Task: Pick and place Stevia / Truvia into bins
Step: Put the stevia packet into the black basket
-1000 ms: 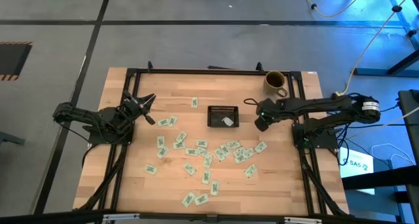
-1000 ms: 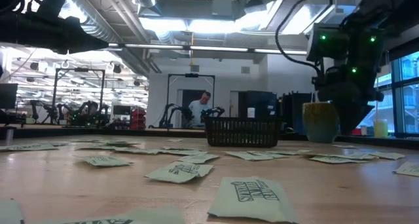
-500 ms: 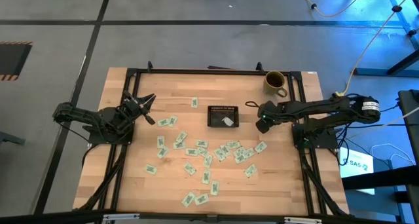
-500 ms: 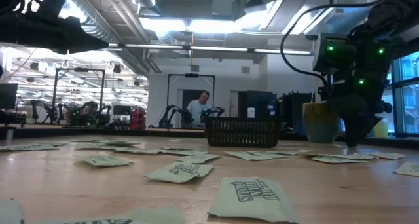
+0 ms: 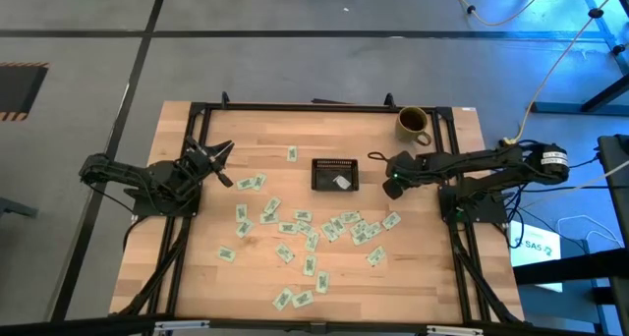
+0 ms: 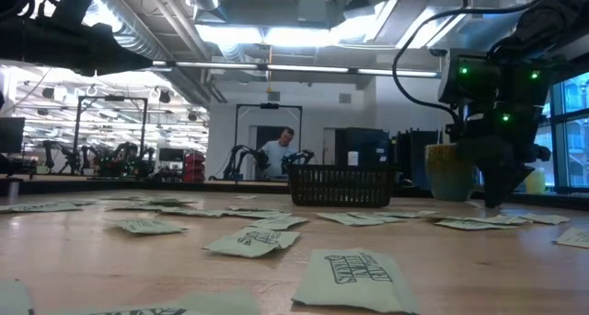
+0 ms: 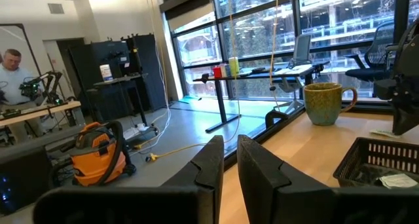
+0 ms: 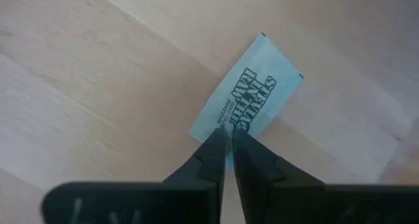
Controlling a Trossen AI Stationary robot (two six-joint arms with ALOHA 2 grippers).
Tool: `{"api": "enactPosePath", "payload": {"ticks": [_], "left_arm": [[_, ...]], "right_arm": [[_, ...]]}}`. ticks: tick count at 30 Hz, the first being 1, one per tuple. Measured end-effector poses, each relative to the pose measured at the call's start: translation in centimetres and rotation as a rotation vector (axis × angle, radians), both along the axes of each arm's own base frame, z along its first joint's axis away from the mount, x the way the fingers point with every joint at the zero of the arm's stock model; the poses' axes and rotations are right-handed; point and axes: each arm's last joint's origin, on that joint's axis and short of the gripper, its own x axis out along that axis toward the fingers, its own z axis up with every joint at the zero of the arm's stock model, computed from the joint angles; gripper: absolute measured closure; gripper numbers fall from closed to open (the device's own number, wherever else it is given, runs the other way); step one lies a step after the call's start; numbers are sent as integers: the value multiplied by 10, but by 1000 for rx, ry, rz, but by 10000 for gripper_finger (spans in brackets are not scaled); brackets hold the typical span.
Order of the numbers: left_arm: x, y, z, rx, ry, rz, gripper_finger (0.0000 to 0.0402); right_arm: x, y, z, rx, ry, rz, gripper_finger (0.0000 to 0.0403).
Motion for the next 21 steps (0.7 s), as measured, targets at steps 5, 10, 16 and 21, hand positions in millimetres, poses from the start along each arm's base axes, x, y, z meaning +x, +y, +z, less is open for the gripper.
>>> {"api": "enactPosePath", "payload": {"ticks": [5,10,16,21], "left_arm": [[0,0,0,0,0,0,359],[0,0,0,0,0,0,362],[0,0,0,0,0,0,362],[0,0,0,0,0,0,359]], "right_arm": [[0,0,0,-6,7,0,397],[10,-2,11,-6,6,45,398],[43,-6,52,-65,-110,165,399],[72,-3,95,-106,-243,282,401]]}}
